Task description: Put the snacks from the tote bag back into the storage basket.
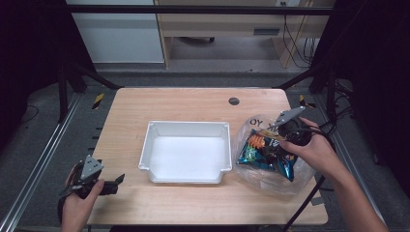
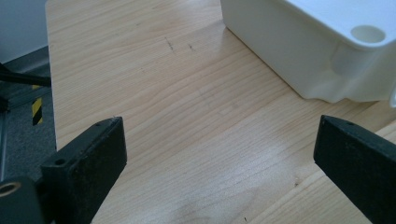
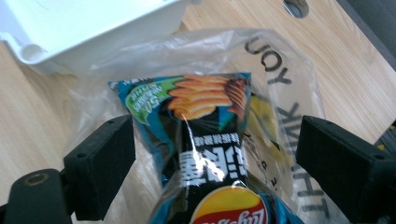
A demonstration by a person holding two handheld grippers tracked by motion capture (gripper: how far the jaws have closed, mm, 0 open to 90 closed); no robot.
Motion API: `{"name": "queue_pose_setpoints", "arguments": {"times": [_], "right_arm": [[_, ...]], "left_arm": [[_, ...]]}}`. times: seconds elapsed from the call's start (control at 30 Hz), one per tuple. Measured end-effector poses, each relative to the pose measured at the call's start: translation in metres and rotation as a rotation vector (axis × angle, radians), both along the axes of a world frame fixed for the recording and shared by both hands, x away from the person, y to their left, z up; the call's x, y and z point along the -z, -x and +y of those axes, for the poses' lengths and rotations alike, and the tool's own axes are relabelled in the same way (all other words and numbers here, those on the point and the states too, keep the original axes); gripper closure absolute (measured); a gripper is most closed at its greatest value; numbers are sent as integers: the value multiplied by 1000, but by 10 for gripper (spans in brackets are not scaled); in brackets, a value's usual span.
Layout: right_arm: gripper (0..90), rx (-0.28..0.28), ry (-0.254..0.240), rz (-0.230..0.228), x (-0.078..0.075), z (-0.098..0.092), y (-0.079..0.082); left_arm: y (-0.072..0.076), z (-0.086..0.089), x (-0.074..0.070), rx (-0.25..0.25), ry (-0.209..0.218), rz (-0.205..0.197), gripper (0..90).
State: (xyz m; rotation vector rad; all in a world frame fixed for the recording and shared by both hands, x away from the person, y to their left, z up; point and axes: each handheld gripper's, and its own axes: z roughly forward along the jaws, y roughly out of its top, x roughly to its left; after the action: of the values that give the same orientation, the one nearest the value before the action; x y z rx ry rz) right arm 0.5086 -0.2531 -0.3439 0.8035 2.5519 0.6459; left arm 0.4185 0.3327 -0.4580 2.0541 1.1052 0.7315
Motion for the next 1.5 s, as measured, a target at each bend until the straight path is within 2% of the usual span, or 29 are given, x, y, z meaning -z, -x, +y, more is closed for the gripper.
{"name": "queue_pose_setpoints", "arguments": {"times": [0.1, 0.13, 0.27, 0.5, 0.57, 0.6, 0.7, 0.77, 0.9, 0.97, 1.03, 1.07, 1.13, 1.17, 1.4, 1.5], "right_arm": [[123, 10, -4, 2, 2, -3, -3], [117, 10, -10, 17, 2, -4, -7], [90, 30, -14, 5, 0, -4, -16], [90, 21, 23, 20, 7, 0, -28], [98, 15, 19, 11, 8, 1, -29], [109, 5, 33, 11, 10, 2, -32], [110, -1, 42, 12, 12, 3, -33], [111, -20, 43, 27, 18, 4, -35], [98, -13, 56, 47, 28, 4, -37], [82, -3, 36, 68, 34, 5, -36], [69, -17, 66, 84, 38, 5, -35], [71, -15, 60, 77, 41, 5, -34], [69, -22, 62, 99, 45, 6, -33], [69, -21, 75, 97, 47, 6, -32], [71, -3, 54, 121, 63, 2, -30], [71, 8, 70, 124, 70, -2, -31]], "left_arm": [[0, 1, 0, -4, 4, -6, 22], [-2, 2, 0, -3, 5, -1, 21], [-6, 1, 3, -4, 13, 11, 22], [-4, -3, 4, 2, 17, 13, 22], [-4, -3, 4, 1, 20, 12, 22], [-4, -2, 4, 0, 16, 15, 23], [-5, -1, 2, -7, 8, -2, 24], [-5, 0, 3, -10, 5, 3, 23], [-7, -1, 2, -4, -3, 2, 23], [-8, -1, 3, -4, 0, 1, 23], [-8, 1, 4, -16, -1, 5, 26], [-8, 3, 4, -24, 9, 7, 26], [-7, 4, 3, -19, 8, 6, 25], [-7, 5, 3, -21, 13, 1, 25], [-8, 5, 4, -19, 19, 5, 25], [-10, 4, 6, -16, 9, 13, 26]]}}
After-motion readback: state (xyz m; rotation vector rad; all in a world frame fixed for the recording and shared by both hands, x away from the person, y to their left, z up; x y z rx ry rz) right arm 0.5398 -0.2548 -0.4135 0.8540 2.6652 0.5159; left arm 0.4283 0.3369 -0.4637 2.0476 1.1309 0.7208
